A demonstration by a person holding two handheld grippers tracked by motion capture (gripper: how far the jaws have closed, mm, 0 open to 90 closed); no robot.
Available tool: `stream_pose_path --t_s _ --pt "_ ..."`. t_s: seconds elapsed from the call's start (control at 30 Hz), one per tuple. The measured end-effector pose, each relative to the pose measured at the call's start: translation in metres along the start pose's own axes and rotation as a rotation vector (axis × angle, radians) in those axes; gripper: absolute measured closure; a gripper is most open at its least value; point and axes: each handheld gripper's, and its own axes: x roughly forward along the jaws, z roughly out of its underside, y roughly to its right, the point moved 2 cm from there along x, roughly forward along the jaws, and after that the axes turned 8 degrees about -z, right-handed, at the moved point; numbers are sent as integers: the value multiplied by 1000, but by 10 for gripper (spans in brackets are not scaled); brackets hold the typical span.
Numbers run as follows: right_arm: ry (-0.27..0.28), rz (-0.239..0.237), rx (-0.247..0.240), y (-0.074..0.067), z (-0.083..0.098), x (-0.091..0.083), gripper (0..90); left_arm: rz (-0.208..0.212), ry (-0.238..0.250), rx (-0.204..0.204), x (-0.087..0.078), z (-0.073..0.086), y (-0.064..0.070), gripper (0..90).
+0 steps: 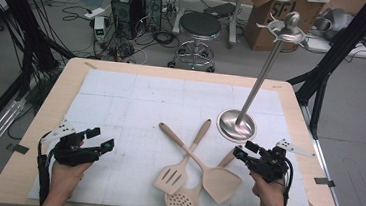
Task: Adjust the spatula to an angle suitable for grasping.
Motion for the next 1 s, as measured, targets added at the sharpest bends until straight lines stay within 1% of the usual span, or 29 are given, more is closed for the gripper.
stream_pose_path --t_s 0.13,0.23,0.43,0.5,0.6,0.83,0.9,1.0 --pt "1 0 1 0 0 0 169 0 -2 1 0 0 0 197" --pt "13 6 -3 0 -1 -1 175 -1 0 4 0 0 0 197" --pt "13 3 -7 -1 -1 0 175 -7 1 5 0 1 0 197" --pt "15 -1 2 -1 -1 0 176 -7 0 5 0 1 -1 197" --pt "10 -2 3 -1 -1 0 175 -13 4 0 -1 1 -1 197" --pt "11 -2 -14 -2 -1 0 175 -17 3 7 0 1 -1 197" --pt "8 -2 -7 -2 0 0 175 -16 1 7 1 1 0 197" --pt "12 -1 -13 -2 0 -1 175 -14 0 7 3 1 0 197"
